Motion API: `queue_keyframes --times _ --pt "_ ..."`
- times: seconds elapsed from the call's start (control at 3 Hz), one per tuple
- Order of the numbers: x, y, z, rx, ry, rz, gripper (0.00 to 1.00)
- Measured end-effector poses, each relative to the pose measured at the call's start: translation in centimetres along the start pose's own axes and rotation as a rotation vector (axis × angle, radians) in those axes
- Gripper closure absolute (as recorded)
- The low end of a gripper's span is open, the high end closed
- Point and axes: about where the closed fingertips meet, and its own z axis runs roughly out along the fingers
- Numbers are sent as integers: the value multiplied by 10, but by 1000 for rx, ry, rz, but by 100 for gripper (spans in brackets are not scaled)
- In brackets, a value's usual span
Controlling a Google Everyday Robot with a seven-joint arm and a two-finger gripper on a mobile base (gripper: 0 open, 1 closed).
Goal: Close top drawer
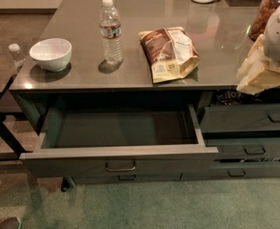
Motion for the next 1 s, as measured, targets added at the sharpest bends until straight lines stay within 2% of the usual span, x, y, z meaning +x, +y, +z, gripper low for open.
queue_keyframes --times 0.33,0.67,1.0 --pt "0 0 0 0 0 0 88" --pt "9 13 10 -19 31 20 100" --pt "15 47 42 -95 54 18 100"
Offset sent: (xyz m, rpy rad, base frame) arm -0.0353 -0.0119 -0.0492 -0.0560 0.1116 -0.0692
